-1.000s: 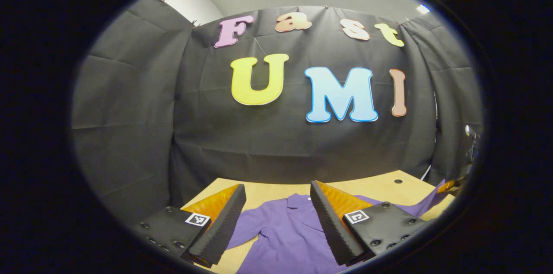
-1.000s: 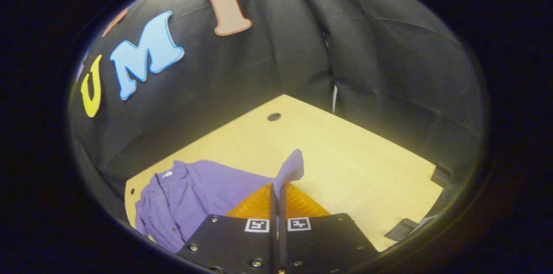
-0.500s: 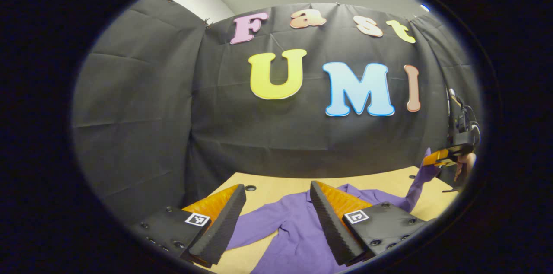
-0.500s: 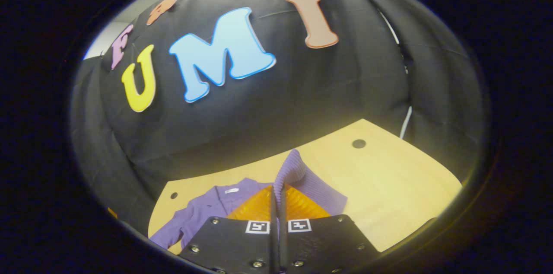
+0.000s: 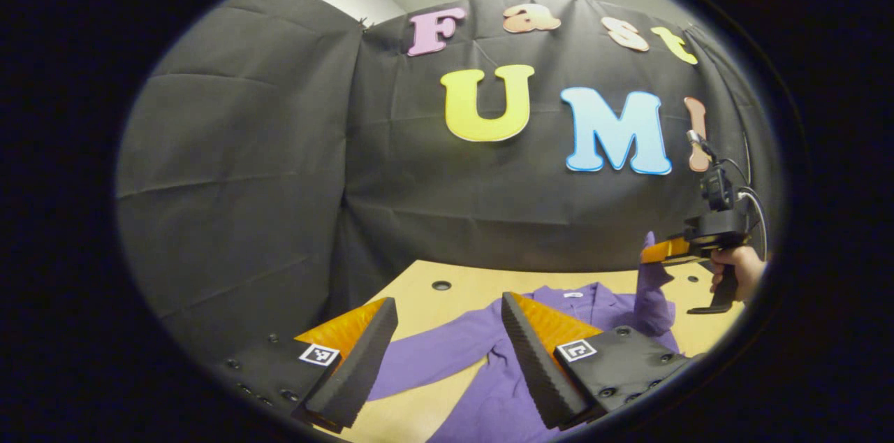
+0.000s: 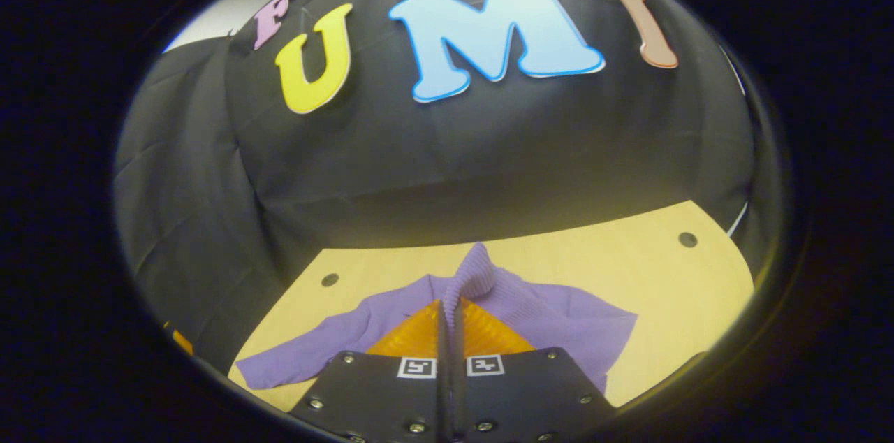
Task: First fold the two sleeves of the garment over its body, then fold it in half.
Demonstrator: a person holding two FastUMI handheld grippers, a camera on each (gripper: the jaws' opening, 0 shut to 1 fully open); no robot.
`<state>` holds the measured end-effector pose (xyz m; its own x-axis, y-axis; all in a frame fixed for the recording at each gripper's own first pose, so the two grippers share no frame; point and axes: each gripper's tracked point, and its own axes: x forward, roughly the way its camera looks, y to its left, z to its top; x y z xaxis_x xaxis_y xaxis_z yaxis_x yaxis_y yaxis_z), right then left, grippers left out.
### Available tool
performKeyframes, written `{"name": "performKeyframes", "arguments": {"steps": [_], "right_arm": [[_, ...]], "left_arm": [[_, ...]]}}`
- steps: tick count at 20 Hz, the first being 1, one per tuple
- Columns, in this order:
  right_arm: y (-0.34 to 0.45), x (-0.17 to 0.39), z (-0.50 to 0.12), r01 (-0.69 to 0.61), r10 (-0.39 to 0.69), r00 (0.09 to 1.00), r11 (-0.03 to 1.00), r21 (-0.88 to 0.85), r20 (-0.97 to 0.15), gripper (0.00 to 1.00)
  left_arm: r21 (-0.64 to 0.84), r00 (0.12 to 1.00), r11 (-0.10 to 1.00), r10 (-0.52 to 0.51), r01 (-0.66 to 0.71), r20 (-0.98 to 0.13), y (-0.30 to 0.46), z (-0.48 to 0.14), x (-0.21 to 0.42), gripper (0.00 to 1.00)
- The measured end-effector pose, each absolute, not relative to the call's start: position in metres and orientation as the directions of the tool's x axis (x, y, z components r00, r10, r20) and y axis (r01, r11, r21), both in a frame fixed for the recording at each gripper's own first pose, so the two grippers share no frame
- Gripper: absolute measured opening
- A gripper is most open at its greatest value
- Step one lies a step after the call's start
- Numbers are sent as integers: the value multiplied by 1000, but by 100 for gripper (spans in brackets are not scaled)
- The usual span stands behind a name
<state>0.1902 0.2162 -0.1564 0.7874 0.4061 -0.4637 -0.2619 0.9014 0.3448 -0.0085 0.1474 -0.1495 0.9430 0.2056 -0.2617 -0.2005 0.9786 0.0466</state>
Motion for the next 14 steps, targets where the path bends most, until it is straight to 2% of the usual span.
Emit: {"name": "performKeyframes", "arguments": {"steps": [4, 8, 14], "right_arm": [[262, 189, -194, -306, 440, 721, 895, 324, -535, 1], [288, 187, -223, -331, 429, 684, 903, 273, -590, 1], [309, 181, -230, -377, 452, 667, 891, 254, -593, 3]], "left_arm": [[44, 935, 974, 227, -223, -272, 157, -156, -19, 98], [45, 928, 969, 245, -242, -280, 164, -160, -29, 98], [51, 917, 961, 274, -271, -289, 175, -164, -42, 99]]}}
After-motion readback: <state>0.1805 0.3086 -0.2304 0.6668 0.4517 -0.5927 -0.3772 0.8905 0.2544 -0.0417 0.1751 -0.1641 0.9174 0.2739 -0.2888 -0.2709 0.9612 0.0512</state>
